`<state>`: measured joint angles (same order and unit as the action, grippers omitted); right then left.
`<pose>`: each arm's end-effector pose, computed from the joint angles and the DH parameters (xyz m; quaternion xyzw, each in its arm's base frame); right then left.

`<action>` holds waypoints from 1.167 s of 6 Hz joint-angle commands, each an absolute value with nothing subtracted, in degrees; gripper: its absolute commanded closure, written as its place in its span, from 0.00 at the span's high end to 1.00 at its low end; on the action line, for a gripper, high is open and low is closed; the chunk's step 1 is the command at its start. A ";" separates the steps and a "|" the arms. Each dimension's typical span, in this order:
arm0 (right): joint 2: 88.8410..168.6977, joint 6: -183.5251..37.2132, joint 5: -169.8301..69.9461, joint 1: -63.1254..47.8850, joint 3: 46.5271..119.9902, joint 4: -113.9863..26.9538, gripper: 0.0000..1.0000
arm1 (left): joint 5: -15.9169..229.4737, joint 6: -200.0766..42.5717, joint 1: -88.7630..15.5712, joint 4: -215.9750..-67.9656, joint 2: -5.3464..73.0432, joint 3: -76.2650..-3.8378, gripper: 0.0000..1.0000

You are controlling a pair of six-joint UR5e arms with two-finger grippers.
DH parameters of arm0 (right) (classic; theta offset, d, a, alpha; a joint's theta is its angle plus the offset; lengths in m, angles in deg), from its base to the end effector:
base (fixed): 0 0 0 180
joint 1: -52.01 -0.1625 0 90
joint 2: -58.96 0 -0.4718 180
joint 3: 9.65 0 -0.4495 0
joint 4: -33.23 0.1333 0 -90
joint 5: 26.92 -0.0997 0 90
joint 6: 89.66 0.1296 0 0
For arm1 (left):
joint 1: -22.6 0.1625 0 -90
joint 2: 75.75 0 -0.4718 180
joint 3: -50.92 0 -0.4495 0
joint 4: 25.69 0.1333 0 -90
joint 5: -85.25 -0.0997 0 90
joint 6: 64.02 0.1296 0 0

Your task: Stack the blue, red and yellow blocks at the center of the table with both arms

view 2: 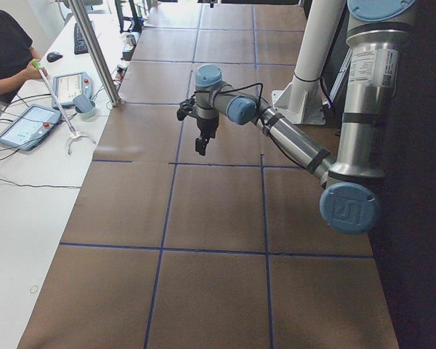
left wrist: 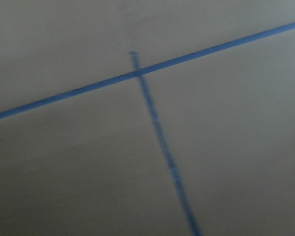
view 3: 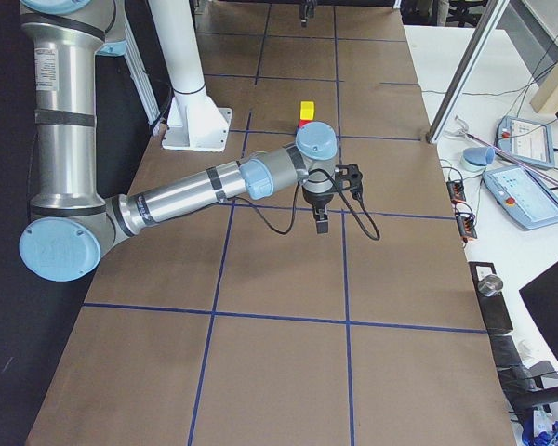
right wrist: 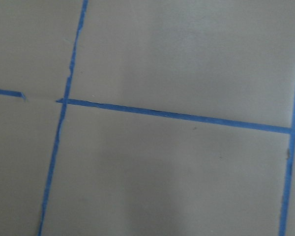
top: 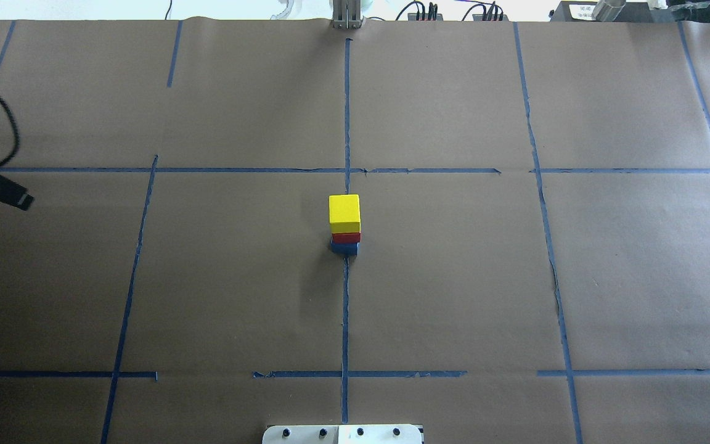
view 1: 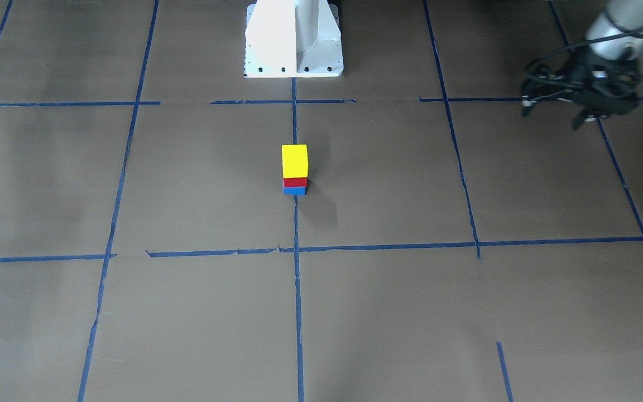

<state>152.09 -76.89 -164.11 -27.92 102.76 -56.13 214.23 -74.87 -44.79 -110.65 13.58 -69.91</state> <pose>-0.0537 -0.5209 0.5340 0.0773 -0.4178 -0.0479 0.9040 0.1506 -0.4964 0.4573 0.1026 0.3709 0.1664 0.9079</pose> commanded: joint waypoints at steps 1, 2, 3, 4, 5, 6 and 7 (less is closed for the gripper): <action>152.57 -92.41 -163.33 -34.09 100.84 -67.18 1.00 | 220.30 -51.01 -61.36 -110.94 9.77 -56.57 1.00; 152.65 -96.65 -162.46 -35.77 98.39 -67.40 1.00 | 220.77 -45.53 -65.34 -110.86 10.64 -50.31 1.00; 153.35 -98.69 -162.36 -37.36 97.15 -67.23 1.00 | 221.47 -51.74 -66.25 -110.07 9.78 -49.55 1.00; 153.79 -99.58 -159.92 -37.29 92.79 -66.01 1.00 | 221.56 -53.63 -66.17 -109.72 9.95 -49.28 1.00; 154.32 -100.11 -160.16 -37.29 90.48 -61.82 1.00 | 221.65 -56.17 -66.26 -108.24 9.86 -49.80 1.00; 156.85 -99.85 -160.86 -37.29 92.29 -59.00 1.00 | 221.74 -55.85 -66.17 -107.79 10.12 -48.85 1.00; 157.13 -99.85 -161.47 -37.29 92.39 -58.10 1.00 | 221.83 -56.02 -65.91 -107.69 10.99 -48.49 1.00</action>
<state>156.26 -99.85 -160.90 -37.27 92.10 -59.72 221.73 -55.76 -66.09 -107.98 10.34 -48.95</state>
